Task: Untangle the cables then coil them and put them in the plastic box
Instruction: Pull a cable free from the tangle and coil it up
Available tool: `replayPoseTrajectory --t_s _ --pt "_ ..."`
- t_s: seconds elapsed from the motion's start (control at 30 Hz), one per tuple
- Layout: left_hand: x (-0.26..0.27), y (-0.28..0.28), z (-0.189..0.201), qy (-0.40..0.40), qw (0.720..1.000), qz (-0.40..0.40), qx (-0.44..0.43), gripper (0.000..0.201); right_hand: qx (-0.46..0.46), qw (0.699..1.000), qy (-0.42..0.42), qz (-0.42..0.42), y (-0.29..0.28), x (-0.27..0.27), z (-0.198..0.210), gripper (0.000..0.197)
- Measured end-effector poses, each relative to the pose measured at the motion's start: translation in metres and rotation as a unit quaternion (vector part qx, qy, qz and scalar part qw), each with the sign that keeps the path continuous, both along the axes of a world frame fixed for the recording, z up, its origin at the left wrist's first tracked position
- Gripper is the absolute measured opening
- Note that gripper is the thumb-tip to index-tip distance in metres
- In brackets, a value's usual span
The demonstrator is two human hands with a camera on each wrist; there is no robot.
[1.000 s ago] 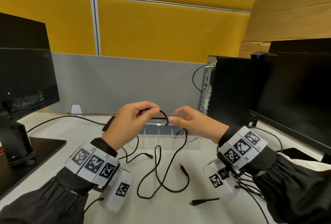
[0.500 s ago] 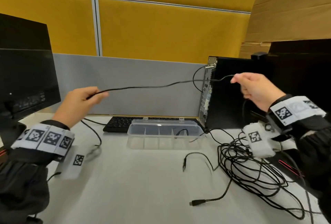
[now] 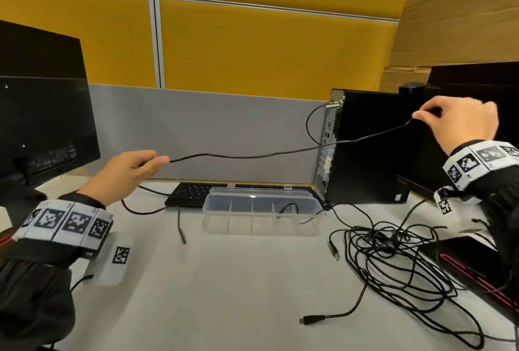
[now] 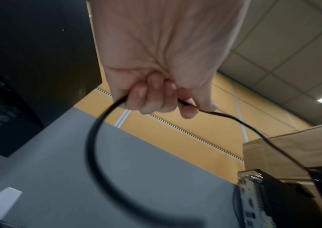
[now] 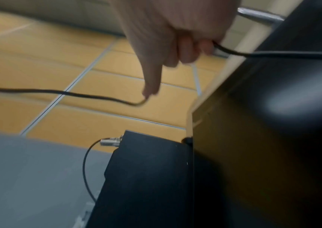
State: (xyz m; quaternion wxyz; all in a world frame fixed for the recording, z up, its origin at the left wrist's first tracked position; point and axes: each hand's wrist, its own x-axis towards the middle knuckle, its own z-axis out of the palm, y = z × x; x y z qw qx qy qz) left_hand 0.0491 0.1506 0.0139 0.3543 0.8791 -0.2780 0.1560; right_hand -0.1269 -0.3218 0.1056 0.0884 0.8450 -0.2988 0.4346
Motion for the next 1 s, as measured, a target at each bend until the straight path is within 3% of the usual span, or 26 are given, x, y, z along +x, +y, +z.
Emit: replayPoseTrajectory --t_s 0.07,0.13,0.23,0.3,0.4,0.43,0.47,0.5,0.6,0.73,0.83,0.93,1.0 --pt "-0.004 -0.012 -0.005 -0.008 1.000 0.001 -0.005 0.042 -0.027 0.993 0.106 -0.051 0.008 0.007 -0.002 0.033" --pt "-0.013 -0.033 -0.012 -0.021 1.000 -0.003 -0.009 0.039 -0.023 0.983 0.179 -0.025 0.031 0.023 -0.013 0.044" --pt "-0.030 -0.069 -0.020 -0.042 0.998 -0.045 -0.028 0.035 0.045 0.964 0.200 0.170 0.100 0.043 -0.037 0.055" --pt "-0.040 -0.089 -0.021 -0.058 0.994 -0.080 -0.052 0.034 0.145 0.893 0.258 0.338 0.153 0.048 -0.055 0.056" --pt "-0.054 -0.105 -0.018 -0.083 0.984 -0.129 -0.086 0.034 0.287 0.739 0.359 0.492 0.207 0.044 -0.081 0.037" --pt "-0.056 -0.106 -0.018 -0.083 0.982 -0.141 -0.091 0.032 0.331 0.710 0.349 0.514 0.210 0.043 -0.086 0.029" --pt "-0.056 -0.103 -0.018 -0.077 0.982 -0.147 -0.094 0.031 0.362 0.702 0.316 0.525 0.209 0.043 -0.089 0.030" --pt "-0.054 -0.098 -0.020 -0.070 0.982 -0.145 -0.096 0.032 0.363 0.721 0.279 0.521 0.203 0.041 -0.089 0.033" --pt "-0.043 -0.077 -0.031 -0.034 0.986 -0.133 -0.093 0.036 0.239 0.837 0.184 0.457 0.163 0.037 -0.081 0.033" --pt "-0.041 -0.060 -0.047 0.001 0.989 -0.132 -0.061 0.034 0.153 0.928 0.069 0.332 0.097 0.026 -0.076 0.033" --pt "-0.045 -0.060 -0.054 0.051 0.985 -0.150 -0.066 0.033 0.148 0.956 0.052 0.246 0.064 0.017 -0.080 0.037" --pt "-0.053 -0.067 -0.056 0.135 0.965 -0.181 -0.131 0.032 0.171 0.949 0.177 0.196 0.069 0.018 -0.094 0.027" --pt "-0.059 -0.071 -0.056 0.211 0.930 -0.217 -0.211 0.030 0.133 0.937 0.243 0.213 0.097 0.020 -0.101 0.042"
